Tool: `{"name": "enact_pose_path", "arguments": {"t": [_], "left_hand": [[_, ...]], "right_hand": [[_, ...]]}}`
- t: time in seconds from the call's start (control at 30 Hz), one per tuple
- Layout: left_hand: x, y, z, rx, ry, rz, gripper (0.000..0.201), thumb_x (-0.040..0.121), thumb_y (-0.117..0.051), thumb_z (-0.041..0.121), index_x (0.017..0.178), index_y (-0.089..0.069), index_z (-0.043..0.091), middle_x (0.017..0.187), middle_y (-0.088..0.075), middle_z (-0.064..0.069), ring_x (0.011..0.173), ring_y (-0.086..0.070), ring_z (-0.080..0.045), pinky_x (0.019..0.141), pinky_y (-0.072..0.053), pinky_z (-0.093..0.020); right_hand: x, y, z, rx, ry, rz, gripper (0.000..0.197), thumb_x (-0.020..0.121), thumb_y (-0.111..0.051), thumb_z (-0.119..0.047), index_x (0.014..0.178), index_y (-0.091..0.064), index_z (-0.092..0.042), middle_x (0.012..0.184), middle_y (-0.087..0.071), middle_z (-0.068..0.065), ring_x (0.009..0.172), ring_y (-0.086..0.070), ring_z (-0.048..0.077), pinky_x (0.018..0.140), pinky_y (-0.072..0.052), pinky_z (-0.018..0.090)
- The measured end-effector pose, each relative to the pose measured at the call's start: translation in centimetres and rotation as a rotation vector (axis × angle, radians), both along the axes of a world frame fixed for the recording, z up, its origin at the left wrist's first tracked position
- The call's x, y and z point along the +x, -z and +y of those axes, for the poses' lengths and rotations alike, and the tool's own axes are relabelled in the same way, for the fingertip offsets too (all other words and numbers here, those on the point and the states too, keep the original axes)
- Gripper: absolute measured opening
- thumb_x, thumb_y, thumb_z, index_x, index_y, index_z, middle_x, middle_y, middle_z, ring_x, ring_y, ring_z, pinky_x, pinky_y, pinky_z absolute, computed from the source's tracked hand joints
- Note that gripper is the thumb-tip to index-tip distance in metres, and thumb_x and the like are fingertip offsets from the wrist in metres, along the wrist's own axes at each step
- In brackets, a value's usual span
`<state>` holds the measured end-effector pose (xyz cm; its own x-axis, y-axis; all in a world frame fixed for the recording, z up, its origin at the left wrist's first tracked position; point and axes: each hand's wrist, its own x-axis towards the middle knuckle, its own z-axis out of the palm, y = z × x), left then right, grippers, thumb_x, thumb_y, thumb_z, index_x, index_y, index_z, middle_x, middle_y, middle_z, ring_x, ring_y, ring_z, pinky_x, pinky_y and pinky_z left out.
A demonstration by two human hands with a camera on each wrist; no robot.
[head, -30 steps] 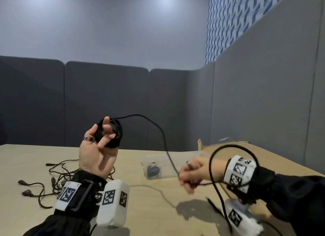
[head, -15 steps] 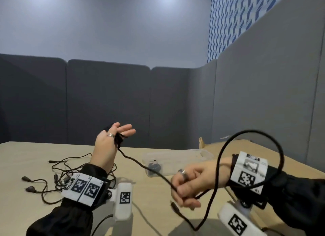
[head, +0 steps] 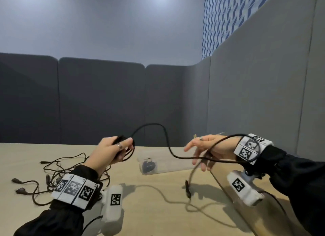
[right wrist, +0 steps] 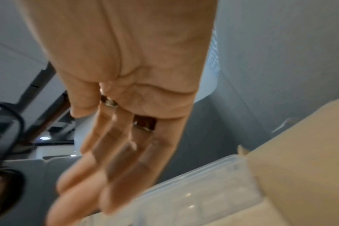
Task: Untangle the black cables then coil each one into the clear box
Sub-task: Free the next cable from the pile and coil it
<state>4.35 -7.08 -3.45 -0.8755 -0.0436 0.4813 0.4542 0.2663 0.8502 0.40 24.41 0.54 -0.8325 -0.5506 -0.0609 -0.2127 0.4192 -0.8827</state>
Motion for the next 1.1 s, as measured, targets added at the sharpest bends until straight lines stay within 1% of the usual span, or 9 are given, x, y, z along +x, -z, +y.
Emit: {"name": "enact_pose_path", "arguments": {"t": [0.17, 0.3, 0.5, 0.6, 0.67, 0.73, 0.87, 1.0, 1.1], "left_hand": [[-0.3, -0.2, -0.9, 0.2, -0.145, 0.024, 0.03, 0.09, -0.059, 0.025, 0.071, -0.063, 0.003, 0.042, -0.035, 0.001, 0.04, -0.03, -0.012, 0.047, -0.023, -0.024], [-0.7, 0.0, -0.6, 0.162, -0.218, 0.031, 0.03, 0.091, -0.06, 0.023, 0.071, -0.064, 0.001, 0.04, -0.036, 0.003, 0.038, -0.031, -0.011, 0.041, -0.025, -0.019], [-0.8, 0.3, 0.5, 0.125, -0.209, 0.081, 0.028, 0.09, -0.06, 0.023, 0.073, -0.065, 0.001, 0.04, -0.038, 0.006, 0.038, -0.033, -0.011, 0.04, -0.028, -0.019], [-0.9, 0.5, 0.7, 0.16, -0.195, 0.095, 0.028, 0.09, -0.06, 0.022, 0.072, -0.064, 0.002, 0.041, -0.037, 0.004, 0.041, -0.031, -0.013, 0.042, -0.026, -0.02], [-1.1, 0.4, 0.0, 0.22, -0.241, 0.103, 0.027, 0.091, -0.06, 0.021, 0.072, -0.065, 0.003, 0.042, -0.037, 0.005, 0.04, -0.031, -0.012, 0.037, -0.025, -0.016], [-1.3, 0.3, -1.0, 0.288, -0.311, 0.116, 0.025, 0.091, -0.06, 0.022, 0.074, -0.066, 0.004, 0.044, -0.041, 0.006, 0.039, -0.034, -0.009, 0.035, -0.027, -0.015], [-1.8, 0.2, -2.4, 0.372, -0.428, 0.146, 0.021, 0.088, -0.063, 0.022, 0.078, -0.068, 0.004, 0.05, -0.044, 0.002, 0.045, -0.039, -0.014, 0.047, -0.034, -0.021], [-1.8, 0.0, -4.3, 0.613, -0.499, 0.162, 0.018, 0.089, -0.061, 0.021, 0.074, -0.064, 0.011, 0.049, -0.051, 0.007, 0.044, -0.044, -0.006, 0.04, -0.04, -0.016], [-1.8, 0.1, -5.1, 0.69, -0.53, 0.173, 0.02, 0.09, -0.059, 0.021, 0.071, -0.06, 0.016, 0.064, -0.052, 0.0, 0.053, -0.045, -0.007, 0.039, -0.039, -0.01]], "right_hand": [[-1.3, -0.7, 5.3, 0.505, 0.335, 0.228, 0.021, 0.099, -0.042, -0.026, 0.112, -0.056, -0.016, 0.085, -0.068, 0.001, 0.065, -0.065, 0.02, 0.053, -0.049, 0.024], [0.0, -2.5, 4.3, 0.284, 0.453, 0.427, 0.021, 0.099, -0.043, -0.024, 0.105, -0.061, -0.015, 0.088, -0.069, 0.006, 0.069, -0.061, 0.019, 0.056, -0.046, 0.025], [3.5, 1.0, -7.6, 0.278, -0.101, 0.23, 0.052, 0.092, -0.056, -0.034, 0.139, -0.039, -0.021, 0.136, -0.051, -0.004, 0.12, -0.051, 0.01, 0.09, -0.046, 0.022], [3.8, 2.8, -11.1, -0.102, -0.088, 0.149, 0.024, 0.091, -0.06, -0.02, 0.112, -0.056, -0.01, 0.115, -0.063, 0.004, 0.097, -0.061, 0.013, 0.076, -0.046, 0.015], [4.2, 2.5, -11.5, -0.399, -0.084, 0.006, 0.004, 0.094, -0.051, -0.01, 0.09, -0.05, -0.01, 0.088, -0.067, 0.01, 0.077, -0.065, 0.018, 0.081, -0.046, 0.033], [4.5, 1.7, -10.3, -0.546, -0.101, -0.113, 0.014, 0.096, -0.044, -0.006, 0.083, -0.048, -0.01, 0.062, -0.056, 0.003, 0.059, -0.061, 0.018, 0.08, -0.049, 0.043], [4.6, 0.8, -6.0, -0.239, -0.176, -0.125, 0.014, 0.096, -0.048, -0.009, 0.101, -0.059, -0.013, 0.055, -0.034, -0.005, 0.042, -0.033, 0.008, 0.06, -0.056, 0.032], [4.1, 2.1, -1.4, 0.167, -0.249, -0.085, 0.012, 0.091, -0.052, -0.004, 0.097, -0.058, -0.012, 0.05, -0.041, -0.008, 0.038, -0.039, 0.004, 0.057, -0.052, 0.021], [3.5, 2.0, 1.8, 0.243, -0.133, 0.016, 0.006, 0.083, -0.062, -0.009, 0.087, -0.059, -0.01, 0.061, -0.055, -0.006, 0.051, -0.054, 0.005, 0.058, -0.048, 0.019]]}}
